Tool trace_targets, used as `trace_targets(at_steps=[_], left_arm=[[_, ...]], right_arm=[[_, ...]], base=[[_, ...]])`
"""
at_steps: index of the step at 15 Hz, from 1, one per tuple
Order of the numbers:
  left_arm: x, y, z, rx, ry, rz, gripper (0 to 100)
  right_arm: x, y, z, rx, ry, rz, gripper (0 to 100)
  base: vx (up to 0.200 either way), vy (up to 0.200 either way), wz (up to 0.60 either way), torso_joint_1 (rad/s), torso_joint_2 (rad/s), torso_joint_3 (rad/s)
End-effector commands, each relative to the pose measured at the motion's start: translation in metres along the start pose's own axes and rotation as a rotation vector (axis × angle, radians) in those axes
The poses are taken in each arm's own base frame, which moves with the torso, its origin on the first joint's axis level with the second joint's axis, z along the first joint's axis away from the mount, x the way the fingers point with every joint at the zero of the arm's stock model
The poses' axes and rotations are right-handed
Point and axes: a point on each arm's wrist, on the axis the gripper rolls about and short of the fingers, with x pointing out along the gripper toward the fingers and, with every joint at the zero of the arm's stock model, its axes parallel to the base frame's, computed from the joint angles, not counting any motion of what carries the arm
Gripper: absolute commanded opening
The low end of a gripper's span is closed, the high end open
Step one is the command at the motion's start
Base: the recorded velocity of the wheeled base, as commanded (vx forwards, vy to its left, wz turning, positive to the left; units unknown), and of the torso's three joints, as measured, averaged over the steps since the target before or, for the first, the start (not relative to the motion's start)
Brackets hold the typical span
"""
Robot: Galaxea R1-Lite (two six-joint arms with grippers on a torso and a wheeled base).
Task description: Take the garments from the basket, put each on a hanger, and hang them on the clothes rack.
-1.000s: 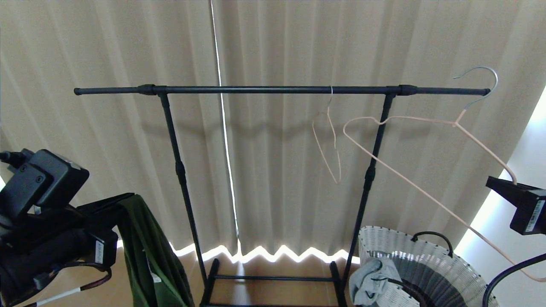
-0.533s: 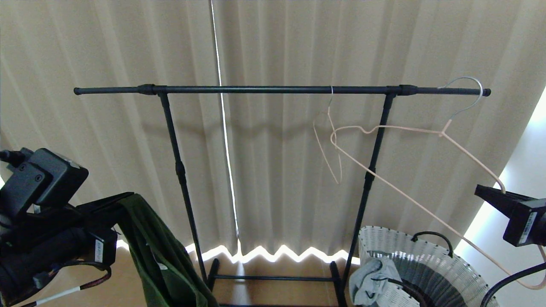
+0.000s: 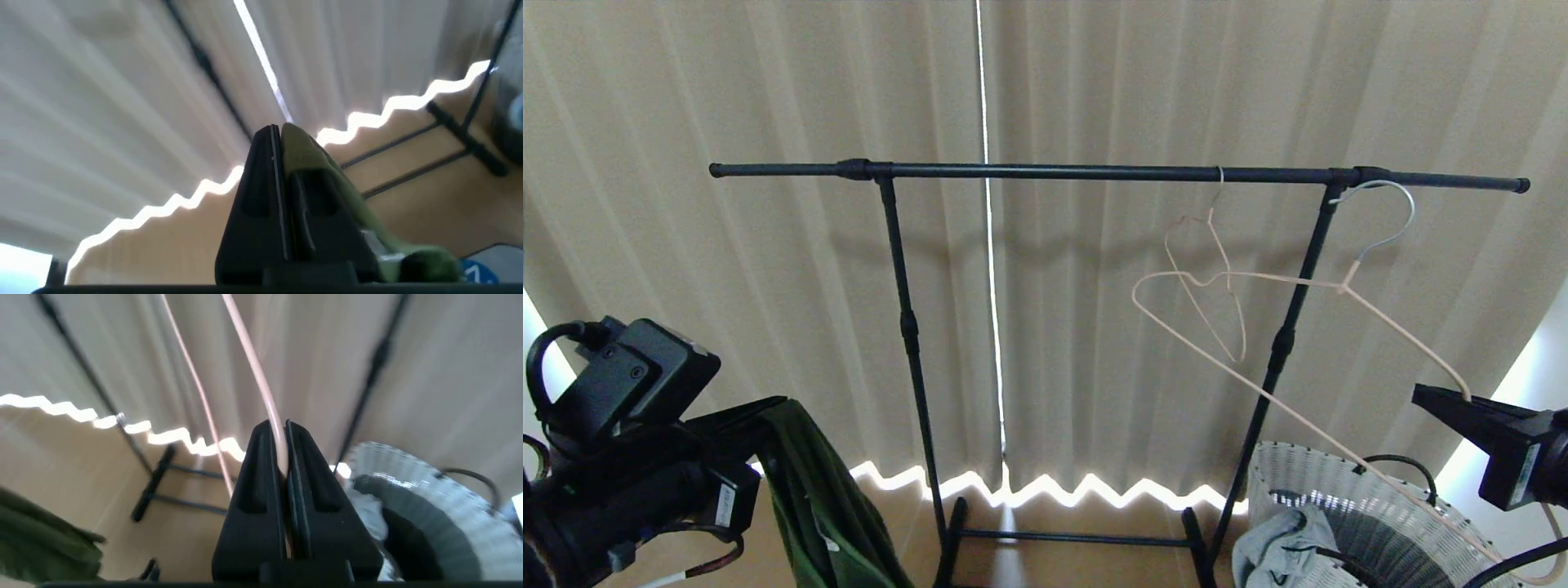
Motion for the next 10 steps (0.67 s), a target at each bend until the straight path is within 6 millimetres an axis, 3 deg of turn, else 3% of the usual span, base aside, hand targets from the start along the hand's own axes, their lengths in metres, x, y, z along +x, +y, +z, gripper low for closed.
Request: trace_targets(at_steps=[1,3,5,10], left_arm=[[0.001,-0.003,-0.005,0.032,0.019,-0.016,0],[0.003,-0.003,-0.005,0.072,0.023,-0.015,0],[0.011,0.003,0.016,0.083,-0.016,0.003,0],[0.056,-0.009,0.065,0.112,-0.018,-0.021,0]], right_arm=[[0.003,0.000,-0.002,-0.001,0.018,-0.002,0],[0.010,0.000,-0.002,-0.003,0.039,-0.004,0],[0.021,0.006,0.000,-0.013,0.063,0.022,0],[0.033,0.037,0.004,-0.059,0.024,0.175,0]], base=[[0.000,0.000,0.00,0.000,0.00,0.000],[0.000,0.000,0.00,0.000,0.00,0.000],[0.000,0.000,0.00,0.000,0.00,0.000],[0.000,0.000,0.00,0.000,0.00,0.000]])
